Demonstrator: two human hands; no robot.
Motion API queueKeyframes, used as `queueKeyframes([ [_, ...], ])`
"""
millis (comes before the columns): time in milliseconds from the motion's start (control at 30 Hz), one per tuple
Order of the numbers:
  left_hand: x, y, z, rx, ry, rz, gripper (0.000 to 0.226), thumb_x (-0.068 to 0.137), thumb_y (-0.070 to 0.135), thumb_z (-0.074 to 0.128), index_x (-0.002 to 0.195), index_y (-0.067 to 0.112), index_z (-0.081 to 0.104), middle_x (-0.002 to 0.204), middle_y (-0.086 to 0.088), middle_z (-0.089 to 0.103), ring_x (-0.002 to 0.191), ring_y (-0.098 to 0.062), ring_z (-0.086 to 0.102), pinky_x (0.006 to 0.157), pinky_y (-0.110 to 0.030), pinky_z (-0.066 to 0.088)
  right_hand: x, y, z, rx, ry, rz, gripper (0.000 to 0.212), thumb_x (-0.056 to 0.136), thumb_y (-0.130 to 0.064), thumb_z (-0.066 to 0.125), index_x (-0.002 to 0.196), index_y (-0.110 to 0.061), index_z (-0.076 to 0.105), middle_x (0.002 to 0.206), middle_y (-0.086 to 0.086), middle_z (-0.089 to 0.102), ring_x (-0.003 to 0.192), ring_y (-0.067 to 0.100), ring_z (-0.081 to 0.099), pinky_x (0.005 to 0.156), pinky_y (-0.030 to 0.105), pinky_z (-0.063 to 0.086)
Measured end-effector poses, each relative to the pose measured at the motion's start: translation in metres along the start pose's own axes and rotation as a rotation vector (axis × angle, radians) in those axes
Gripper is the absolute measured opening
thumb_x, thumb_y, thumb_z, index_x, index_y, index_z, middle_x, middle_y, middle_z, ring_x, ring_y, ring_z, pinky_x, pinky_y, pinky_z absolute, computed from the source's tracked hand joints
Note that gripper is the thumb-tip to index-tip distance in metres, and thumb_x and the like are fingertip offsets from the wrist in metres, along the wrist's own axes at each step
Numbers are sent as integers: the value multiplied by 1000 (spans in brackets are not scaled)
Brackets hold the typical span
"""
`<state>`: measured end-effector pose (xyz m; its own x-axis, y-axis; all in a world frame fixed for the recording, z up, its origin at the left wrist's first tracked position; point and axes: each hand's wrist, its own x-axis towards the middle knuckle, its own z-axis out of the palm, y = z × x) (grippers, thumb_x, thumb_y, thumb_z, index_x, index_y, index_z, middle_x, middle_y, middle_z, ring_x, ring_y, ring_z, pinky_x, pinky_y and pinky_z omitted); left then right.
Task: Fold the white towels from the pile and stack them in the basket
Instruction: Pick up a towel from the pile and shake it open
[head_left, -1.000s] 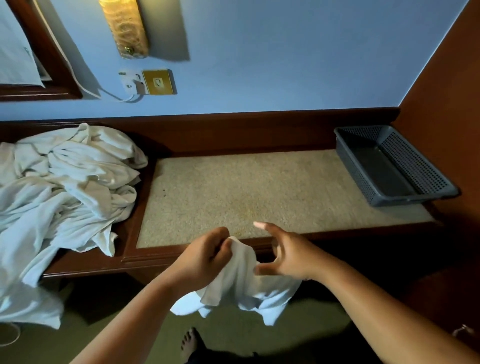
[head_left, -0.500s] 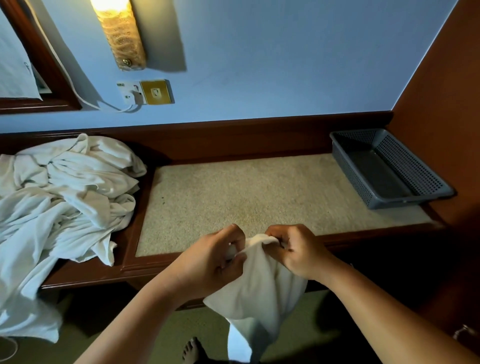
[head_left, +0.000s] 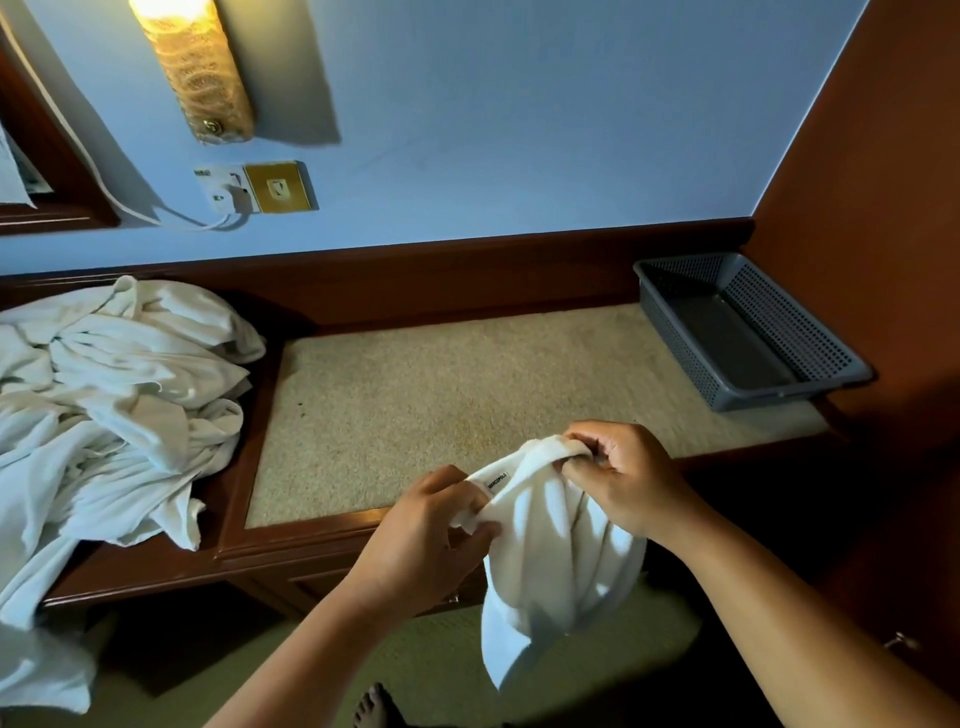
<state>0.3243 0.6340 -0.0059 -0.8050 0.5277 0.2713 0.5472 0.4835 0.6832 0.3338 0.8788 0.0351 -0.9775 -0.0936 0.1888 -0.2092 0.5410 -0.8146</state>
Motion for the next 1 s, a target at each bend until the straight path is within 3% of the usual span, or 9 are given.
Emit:
queueKeyframes([
  [167, 6, 7, -7, -37, 56, 40, 13, 91, 25, 55, 80, 17, 53, 77, 10, 51, 69, -10, 52, 58, -30, 43, 2, 7, -6, 19, -15, 50, 24, 81, -34, 59, 66, -16, 59, 59, 4, 54, 56, 14, 48, 56, 32, 38],
  [333, 15, -7, -37, -40, 228, -37, 13, 91, 21, 57, 79, 23, 52, 67, 14, 52, 54, -5, 48, 48, -12, 33, 10, 28, -16, -77, -194, 238, 18, 83, -45, 75, 79, -31, 65, 74, -15, 65, 71, 3, 61, 67, 28, 48],
  [467, 24, -75, -92, 226, 455, -302, 18, 92, 13, 64, 86, 19, 48, 66, 3, 51, 56, -21, 49, 52, -33, 38, 22, 65, -50, -162, -167, 365, 50, 57, -64, 85, 86, -29, 67, 67, -19, 62, 65, -7, 56, 62, 10, 40],
  [600, 8, -148, -162, 490, 348, -703, 28, 95, 11, 57, 122, 17, 53, 97, -24, 68, 84, -46, 64, 66, -44, 45, 44, 91, -91, -268, -212, 386, 73, 39, -75, 84, 86, -22, 67, 69, -9, 51, 55, -3, 45, 53, 15, 35],
  [667, -3, -174, -193, 527, 334, -863, 21, 91, 16, 54, 108, 20, 66, 98, -23, 71, 89, -46, 64, 71, -45, 47, 63, 96, -104, -279, -234, 387, 68, 40, -70, 86, 85, -22, 69, 74, -6, 56, 61, -1, 49, 57, 17, 35],
  [733, -9, -200, -214, 403, 439, -1015, 19, 86, 7, 56, 93, 15, 72, 79, -18, 73, 75, -38, 68, 65, -39, 53, 91, 104, -111, -295, -243, 397, 53, 51, -59, 93, 86, -26, 72, 85, -6, 67, 77, 3, 60, 71, 23, 42],
  [833, 8, -215, -219, -219, 802, -1166, 18, 88, -14, 56, 93, 1, 64, 54, -7, 67, 43, -15, 66, 42, -23, 54, 138, 117, -105, -271, -215, 401, 17, 72, -35, 85, 79, -27, 73, 89, -1, 72, 89, 19, 65, 75, 33, 43],
  [900, 38, -223, -217, -572, 989, -1159, 27, 97, -14, 37, 85, 6, 52, 62, -16, 67, 54, -20, 70, 44, -23, 56, 176, 135, -89, -300, -108, 396, 12, 82, -25, 81, 80, -17, 72, 84, 11, 70, 83, 32, 64, 67, 35, 38],
  [1000, 87, -246, -210, -775, 1051, -1109, 33, 100, -9, 24, 89, 10, 49, 107, -29, 58, 92, -35, 65, 73, -36, 61, 221, 154, -72, -364, 71, 450, 17, 90, -18, 74, 85, -5, 63, 84, 14, 61, 75, 28, 53, 64, 34, 35],
])
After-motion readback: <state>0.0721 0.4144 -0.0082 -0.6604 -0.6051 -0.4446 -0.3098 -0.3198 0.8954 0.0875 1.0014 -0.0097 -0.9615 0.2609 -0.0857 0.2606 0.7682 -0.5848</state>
